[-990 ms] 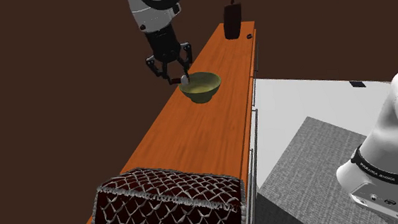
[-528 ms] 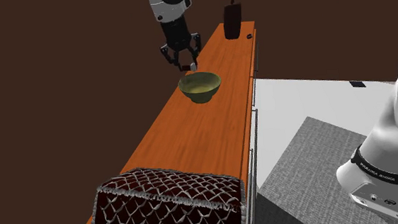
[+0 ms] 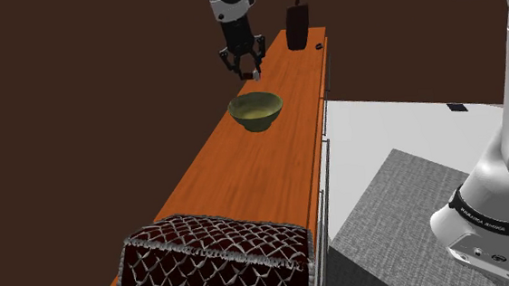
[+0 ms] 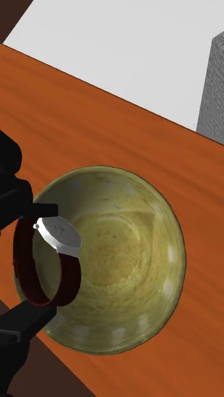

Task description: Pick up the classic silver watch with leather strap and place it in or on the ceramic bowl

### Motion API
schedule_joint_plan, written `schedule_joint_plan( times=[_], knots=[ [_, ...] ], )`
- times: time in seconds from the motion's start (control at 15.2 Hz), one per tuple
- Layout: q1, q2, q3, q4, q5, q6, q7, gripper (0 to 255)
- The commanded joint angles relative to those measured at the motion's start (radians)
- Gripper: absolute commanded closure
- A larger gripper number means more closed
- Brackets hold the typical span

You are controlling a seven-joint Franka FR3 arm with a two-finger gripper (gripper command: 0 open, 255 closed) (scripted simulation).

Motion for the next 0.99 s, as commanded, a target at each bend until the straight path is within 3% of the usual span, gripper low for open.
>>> schedule_joint_plan(
  times=[0.0,0.92],
  knots=[
    [-0.004,0.006,-0.002,-0.014,-0.001,0.021,-0.003,255],
    [-0.014,0.013,-0.005,-0.169,-0.008,0.18,0.024,255]
  ],
)
